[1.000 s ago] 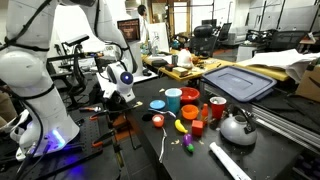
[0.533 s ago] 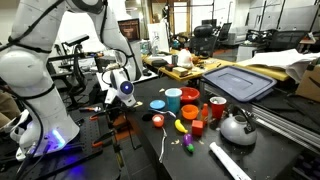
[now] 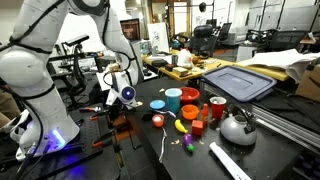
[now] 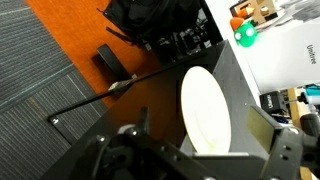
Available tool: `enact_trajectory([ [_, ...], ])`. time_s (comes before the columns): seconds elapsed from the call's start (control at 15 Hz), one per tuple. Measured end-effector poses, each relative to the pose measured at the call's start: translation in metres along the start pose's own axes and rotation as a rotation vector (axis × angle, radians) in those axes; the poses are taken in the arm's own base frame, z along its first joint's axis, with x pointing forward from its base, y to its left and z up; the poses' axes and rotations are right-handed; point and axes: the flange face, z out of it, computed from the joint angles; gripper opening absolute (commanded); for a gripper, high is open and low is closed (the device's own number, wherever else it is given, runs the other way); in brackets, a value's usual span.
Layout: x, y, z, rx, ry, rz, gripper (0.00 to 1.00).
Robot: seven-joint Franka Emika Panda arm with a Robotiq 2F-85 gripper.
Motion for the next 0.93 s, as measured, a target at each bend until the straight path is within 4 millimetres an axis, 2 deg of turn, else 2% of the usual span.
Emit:
enact_trajectory([
  [0.13,0.0,-0.001,0.001,0.011,-0.007,-0.011,1.0],
  [0.2,-0.001,-0.002,0.001,0.015,-0.011,-0.019,0.76],
  [0.27,-0.001,-0.003,0.002,0.018,-0.015,-0.024,0.74],
  [0.67,-0.001,-0.008,0.01,0.026,-0.035,-0.061,0.27],
  [0.87,-0.002,-0.007,0.013,0.018,-0.048,-0.068,0.06],
  [0.93,-0.002,-0.006,0.014,0.016,-0.053,-0.07,0.03],
])
